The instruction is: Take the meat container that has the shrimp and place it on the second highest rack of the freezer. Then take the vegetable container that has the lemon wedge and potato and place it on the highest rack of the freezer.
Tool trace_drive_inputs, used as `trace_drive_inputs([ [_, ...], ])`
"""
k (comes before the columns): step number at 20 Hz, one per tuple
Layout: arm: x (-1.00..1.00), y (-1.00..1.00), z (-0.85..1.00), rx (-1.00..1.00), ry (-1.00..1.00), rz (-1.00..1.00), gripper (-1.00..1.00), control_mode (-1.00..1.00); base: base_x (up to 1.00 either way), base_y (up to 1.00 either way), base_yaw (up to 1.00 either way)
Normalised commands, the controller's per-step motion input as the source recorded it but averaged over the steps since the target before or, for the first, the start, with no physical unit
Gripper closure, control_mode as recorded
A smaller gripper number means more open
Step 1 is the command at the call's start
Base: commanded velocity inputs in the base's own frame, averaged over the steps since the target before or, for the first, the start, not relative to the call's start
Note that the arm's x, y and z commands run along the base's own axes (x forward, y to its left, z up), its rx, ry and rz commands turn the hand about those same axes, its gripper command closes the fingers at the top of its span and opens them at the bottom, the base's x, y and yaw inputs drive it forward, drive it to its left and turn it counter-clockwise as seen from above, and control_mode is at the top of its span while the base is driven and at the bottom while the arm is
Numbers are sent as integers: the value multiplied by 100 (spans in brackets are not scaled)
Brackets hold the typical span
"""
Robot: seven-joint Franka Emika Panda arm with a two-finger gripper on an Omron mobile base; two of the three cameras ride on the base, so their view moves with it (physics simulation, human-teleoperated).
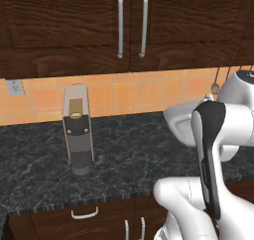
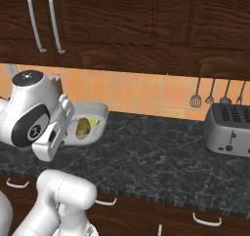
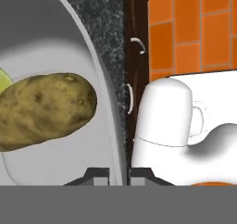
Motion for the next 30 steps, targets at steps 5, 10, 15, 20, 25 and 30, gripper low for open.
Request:
trace_drive_inputs([
  [5,0,0,0,0,0,0,100,-100,0,0,0],
  [10,0,0,0,0,0,0,100,-100,0,0,0],
  [15,-2,0,0,0,0,0,100,100,-43,-53,-5],
  [20,0,0,0,0,0,0,100,100,-58,-97,-37],
  [25,0,0,0,0,0,0,100,100,0,-20,-95],
  [30,0,0,0,0,0,0,100,100,0,-5,-98],
])
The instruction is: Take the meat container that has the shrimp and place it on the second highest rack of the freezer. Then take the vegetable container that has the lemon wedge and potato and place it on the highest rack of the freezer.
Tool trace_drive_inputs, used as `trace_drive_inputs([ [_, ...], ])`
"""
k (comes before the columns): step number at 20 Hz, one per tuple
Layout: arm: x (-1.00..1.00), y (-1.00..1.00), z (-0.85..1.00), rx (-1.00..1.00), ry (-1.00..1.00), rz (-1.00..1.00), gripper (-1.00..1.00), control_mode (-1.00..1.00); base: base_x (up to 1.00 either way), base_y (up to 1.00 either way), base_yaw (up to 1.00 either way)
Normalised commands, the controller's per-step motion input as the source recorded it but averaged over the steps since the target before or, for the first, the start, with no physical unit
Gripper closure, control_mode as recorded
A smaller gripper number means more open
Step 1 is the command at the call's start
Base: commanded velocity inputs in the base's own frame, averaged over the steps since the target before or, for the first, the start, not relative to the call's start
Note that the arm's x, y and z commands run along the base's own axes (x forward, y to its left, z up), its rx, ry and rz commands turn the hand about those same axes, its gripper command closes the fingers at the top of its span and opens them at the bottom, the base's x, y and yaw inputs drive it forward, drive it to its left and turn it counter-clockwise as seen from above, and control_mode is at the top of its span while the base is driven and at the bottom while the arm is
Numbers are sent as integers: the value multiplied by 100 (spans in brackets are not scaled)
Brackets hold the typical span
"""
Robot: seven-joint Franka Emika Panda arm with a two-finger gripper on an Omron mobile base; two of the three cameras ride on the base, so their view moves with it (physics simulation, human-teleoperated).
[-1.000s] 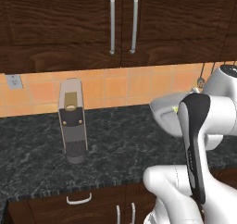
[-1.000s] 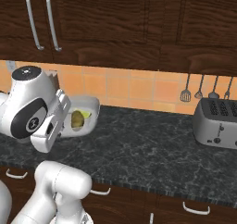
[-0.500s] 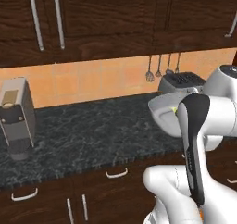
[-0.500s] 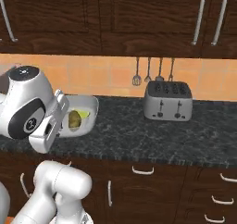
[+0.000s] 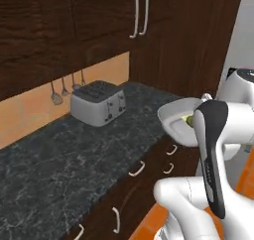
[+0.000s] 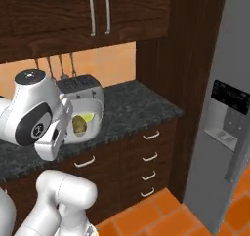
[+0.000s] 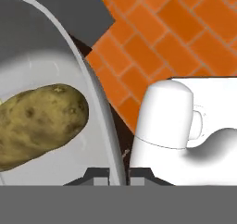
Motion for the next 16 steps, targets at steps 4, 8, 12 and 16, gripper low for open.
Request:
trace_drive_inputs([
  [4,0,0,0,0,0,0,100,100,0,-13,-95],
  [8,0,0,0,0,0,0,100,100,0,-17,-94],
  [12,0,0,0,0,0,0,100,100,0,-31,-89],
  [16,0,0,0,0,0,0,100,100,-4,-68,-35],
])
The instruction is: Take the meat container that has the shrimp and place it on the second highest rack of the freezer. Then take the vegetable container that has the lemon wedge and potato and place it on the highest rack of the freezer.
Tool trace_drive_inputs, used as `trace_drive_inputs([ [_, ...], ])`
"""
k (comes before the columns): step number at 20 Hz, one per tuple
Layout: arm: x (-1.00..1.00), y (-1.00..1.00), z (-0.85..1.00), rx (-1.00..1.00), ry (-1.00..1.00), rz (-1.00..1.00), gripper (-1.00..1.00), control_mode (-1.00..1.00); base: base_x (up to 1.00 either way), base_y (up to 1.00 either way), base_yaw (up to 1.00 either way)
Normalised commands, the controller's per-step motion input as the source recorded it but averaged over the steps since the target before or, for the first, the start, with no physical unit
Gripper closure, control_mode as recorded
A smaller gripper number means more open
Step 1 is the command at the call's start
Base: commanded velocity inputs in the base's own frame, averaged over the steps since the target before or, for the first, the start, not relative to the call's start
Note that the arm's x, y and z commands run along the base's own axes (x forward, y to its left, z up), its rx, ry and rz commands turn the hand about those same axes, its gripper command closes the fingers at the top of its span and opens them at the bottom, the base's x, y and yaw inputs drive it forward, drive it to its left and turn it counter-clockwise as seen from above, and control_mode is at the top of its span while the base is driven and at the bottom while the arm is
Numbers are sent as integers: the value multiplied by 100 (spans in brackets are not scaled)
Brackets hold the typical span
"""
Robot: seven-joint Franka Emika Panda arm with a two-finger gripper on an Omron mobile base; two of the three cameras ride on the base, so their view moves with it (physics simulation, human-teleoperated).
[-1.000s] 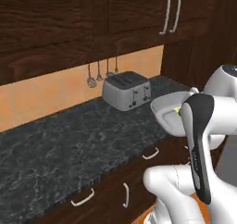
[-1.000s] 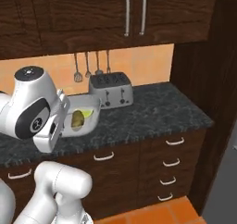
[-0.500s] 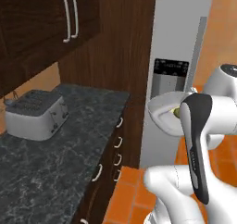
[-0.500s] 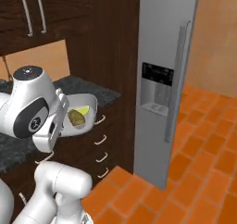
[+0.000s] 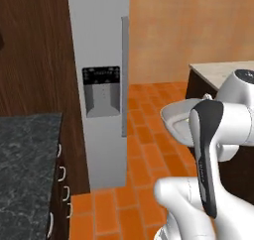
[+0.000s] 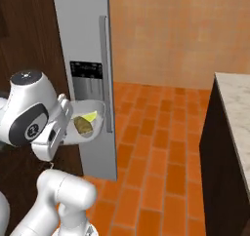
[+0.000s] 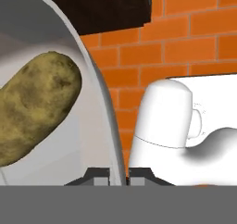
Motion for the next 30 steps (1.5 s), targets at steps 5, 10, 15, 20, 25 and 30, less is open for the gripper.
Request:
trace_drive_inputs([
  [5,0,0,0,0,0,0,100,100,21,-89,3],
  [10,0,0,0,0,0,0,100,100,79,-49,0],
  [15,0,0,0,0,0,0,100,100,100,-22,0],
  [20,0,0,0,0,0,0,100,100,100,-11,0],
  [25,0,0,0,0,0,0,100,100,100,-10,0],
  [30,0,0,0,0,0,0,100,100,100,-8,0],
])
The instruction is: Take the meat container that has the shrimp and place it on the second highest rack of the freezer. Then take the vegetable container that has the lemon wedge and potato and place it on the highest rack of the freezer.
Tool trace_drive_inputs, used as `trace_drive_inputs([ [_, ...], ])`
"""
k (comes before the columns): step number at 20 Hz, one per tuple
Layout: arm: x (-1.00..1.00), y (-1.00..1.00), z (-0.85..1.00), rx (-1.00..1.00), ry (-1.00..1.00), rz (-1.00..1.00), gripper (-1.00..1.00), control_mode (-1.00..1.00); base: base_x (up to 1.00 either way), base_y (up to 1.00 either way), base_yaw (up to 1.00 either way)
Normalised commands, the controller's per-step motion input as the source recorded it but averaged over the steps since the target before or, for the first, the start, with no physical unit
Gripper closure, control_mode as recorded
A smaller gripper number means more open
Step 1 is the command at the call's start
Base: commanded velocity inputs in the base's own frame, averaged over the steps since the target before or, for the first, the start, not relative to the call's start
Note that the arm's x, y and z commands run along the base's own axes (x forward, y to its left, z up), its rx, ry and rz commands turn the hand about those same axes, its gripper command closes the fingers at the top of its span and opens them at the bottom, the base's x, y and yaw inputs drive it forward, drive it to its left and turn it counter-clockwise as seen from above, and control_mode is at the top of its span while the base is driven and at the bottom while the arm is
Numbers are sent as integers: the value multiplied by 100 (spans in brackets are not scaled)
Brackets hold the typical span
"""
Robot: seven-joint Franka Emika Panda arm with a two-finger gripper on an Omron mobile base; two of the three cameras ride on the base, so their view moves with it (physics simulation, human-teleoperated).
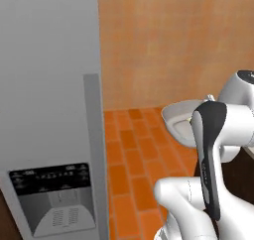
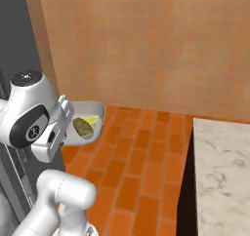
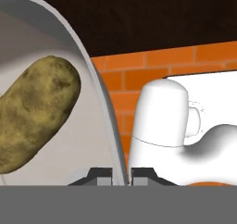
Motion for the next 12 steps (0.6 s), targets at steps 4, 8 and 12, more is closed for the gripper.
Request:
trace_drive_inputs([
  [4,0,0,0,0,0,0,100,100,100,-14,0],
  [8,0,0,0,0,0,0,100,100,100,-27,0],
  [12,0,0,0,0,0,0,100,100,99,-39,7],
])
